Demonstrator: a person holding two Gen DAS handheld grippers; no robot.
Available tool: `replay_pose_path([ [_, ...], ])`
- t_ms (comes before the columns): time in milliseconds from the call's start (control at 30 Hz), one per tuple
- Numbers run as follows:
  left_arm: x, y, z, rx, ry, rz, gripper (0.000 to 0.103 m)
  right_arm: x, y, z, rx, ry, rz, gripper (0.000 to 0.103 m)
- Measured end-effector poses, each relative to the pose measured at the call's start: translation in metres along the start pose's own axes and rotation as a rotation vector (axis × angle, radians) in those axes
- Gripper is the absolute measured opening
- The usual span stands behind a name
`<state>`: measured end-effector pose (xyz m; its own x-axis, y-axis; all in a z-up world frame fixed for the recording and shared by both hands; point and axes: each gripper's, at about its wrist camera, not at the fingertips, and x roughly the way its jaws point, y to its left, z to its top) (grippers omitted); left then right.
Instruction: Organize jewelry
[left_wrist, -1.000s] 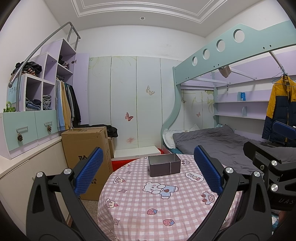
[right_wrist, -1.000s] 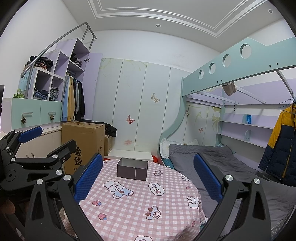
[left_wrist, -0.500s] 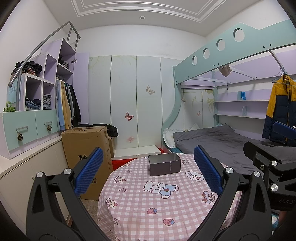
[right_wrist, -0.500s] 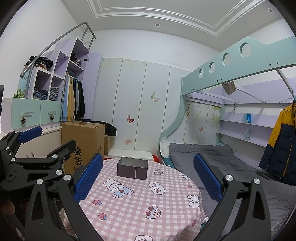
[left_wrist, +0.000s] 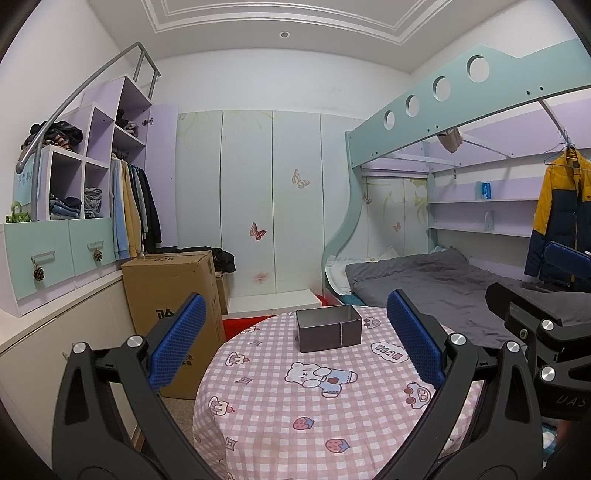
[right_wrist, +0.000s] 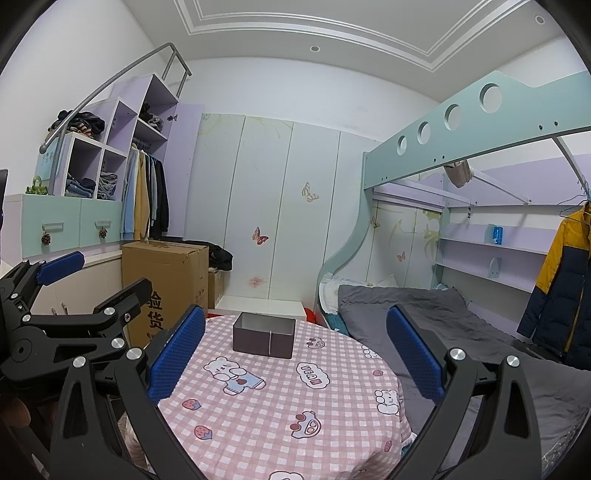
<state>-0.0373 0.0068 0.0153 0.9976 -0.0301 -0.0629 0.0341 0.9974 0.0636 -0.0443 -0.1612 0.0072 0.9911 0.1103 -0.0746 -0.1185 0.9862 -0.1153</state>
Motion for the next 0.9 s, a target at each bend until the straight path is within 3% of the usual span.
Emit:
replay_pose_path([
  [533, 0.041, -0.004, -0.008, 0.018, 0.040, 0.001, 0.096, 0.038, -0.003, -0.010, 0.015, 0.037, -0.003, 0.095],
  [900, 0.110, -0.011, -0.031, 0.020, 0.151, -0.027, 0.096, 0.097, -0.011, -0.030, 0.043, 0.135, 0.002, 0.095],
])
